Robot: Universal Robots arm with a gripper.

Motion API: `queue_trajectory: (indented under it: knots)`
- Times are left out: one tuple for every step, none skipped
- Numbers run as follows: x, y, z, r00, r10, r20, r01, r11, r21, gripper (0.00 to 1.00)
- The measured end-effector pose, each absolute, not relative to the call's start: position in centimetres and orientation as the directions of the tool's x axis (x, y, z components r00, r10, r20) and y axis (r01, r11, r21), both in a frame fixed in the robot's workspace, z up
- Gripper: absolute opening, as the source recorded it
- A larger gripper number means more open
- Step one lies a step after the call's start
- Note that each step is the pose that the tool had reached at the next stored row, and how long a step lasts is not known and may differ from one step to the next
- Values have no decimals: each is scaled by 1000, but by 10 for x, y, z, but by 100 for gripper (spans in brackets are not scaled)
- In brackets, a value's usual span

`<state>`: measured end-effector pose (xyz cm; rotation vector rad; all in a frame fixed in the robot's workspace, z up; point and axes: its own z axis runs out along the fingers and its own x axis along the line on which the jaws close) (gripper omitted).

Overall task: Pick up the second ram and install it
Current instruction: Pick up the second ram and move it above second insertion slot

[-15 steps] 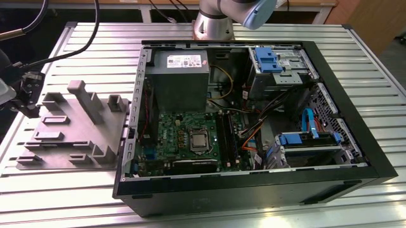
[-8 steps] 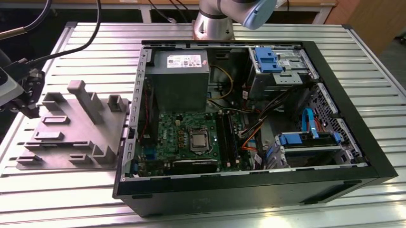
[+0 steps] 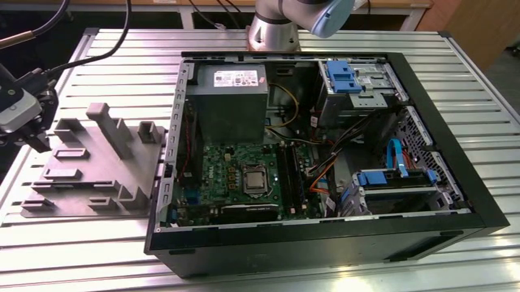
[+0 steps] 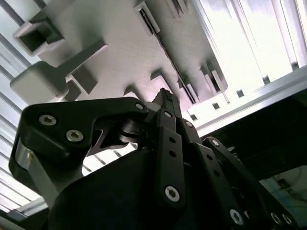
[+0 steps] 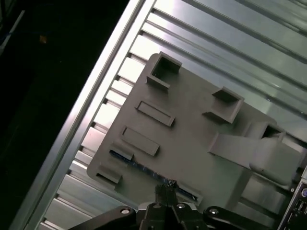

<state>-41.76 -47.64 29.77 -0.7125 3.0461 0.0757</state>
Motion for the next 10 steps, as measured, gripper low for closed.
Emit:
queue_trajectory:
  knots:
    - [-418,-476,297,-888,-459,-23,-460,887,44,10]
    - [-418,-476,297,-879,-476,-23,-476,878,44,10]
    - [-418,-476,297,-871,-492,-23,-492,869,44,10]
    - [-418,-476,297,-862,-507,-23,-508,860,44,10]
    - [-418,-476,297,-852,-523,-23,-523,851,44,10]
    - [-418,-476,296,-843,-538,-23,-538,842,44,10]
    - [-418,-476,296,-833,-553,-23,-553,832,44,10]
    - [-418,-476,296,-823,-568,-23,-568,822,44,10]
    - [-418,-476,296,-813,-582,-23,-583,811,44,10]
    - [-418,-476,295,-801,-598,-23,-599,800,44,10]
